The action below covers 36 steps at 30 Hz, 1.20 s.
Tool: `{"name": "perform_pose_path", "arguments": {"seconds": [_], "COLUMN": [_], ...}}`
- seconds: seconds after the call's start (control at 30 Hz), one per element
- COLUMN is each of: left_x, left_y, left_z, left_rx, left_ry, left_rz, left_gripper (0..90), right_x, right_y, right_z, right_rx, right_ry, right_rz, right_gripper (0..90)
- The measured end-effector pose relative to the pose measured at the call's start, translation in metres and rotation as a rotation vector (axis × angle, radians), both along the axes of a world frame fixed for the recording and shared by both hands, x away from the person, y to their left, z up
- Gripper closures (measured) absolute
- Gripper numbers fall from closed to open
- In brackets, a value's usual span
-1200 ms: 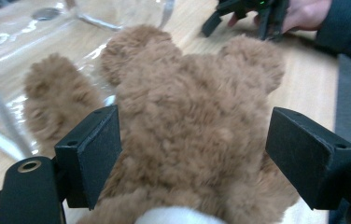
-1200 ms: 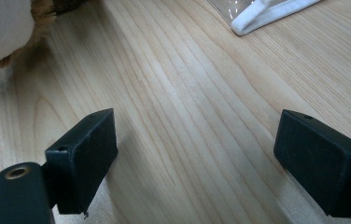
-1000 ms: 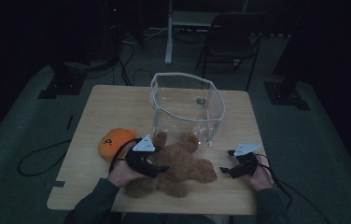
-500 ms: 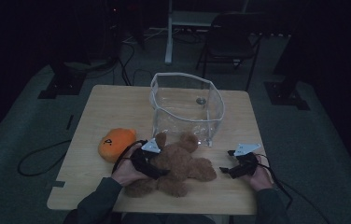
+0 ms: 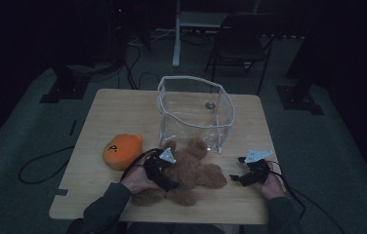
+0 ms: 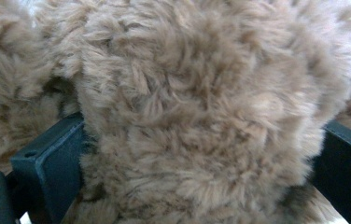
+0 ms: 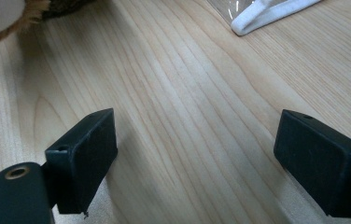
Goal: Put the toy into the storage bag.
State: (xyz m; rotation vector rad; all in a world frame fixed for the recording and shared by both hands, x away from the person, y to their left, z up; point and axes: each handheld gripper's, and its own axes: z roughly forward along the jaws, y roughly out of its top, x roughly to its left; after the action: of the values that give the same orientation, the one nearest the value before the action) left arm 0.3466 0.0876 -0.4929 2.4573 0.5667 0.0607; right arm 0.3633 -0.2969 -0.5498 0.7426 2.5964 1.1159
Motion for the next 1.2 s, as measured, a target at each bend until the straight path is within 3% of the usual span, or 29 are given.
{"name": "perform_pose_path", "arguments": {"seconds": [0.1, 0.2, 0.33, 0.5, 0.77, 0.87, 1.2], "left_x": [0.002, 0.001, -0.003, -0.009, -0.022, -0.024, -0.035], "left_y": [0.0, 0.002, 0.006, 0.017, 0.023, 0.024, 0.034], "left_z": [0.0, 0.001, 0.002, 0.008, 0.019, 0.022, 0.044], "left_rx": [0.004, -0.003, -0.03, -0.081, -0.088, -0.094, -0.193], "left_ry": [-0.003, -0.02, -0.055, -0.094, -0.162, -0.164, -0.182], "left_rz": [0.013, 0.019, 0.025, 0.034, 0.019, 0.021, 0.003], "left_gripper": [7.6, 18.3, 35.0, 46.7, 51.2, 51.3, 51.1], "right_x": [0.0, 0.0, 0.0, 0.0, 0.0, 0.0, 0.0], "right_y": [0.0, 0.0, 0.0, 0.0, 0.0, 0.0, 0.0], "right_z": [0.0, 0.0, 0.0, 0.0, 0.0, 0.0, 0.0], "right_rx": [0.0, 0.0, 0.0, 0.0, -0.001, 0.0, 0.0], "right_ry": [-0.001, -0.001, 0.0, 0.001, 0.001, 0.002, 0.003], "right_rz": [0.0, 0.0, 0.0, 0.0, -0.001, -0.002, -0.002], "right_gripper": [12.6, 12.6, 12.6, 12.6, 12.6, 12.6, 12.6]}}
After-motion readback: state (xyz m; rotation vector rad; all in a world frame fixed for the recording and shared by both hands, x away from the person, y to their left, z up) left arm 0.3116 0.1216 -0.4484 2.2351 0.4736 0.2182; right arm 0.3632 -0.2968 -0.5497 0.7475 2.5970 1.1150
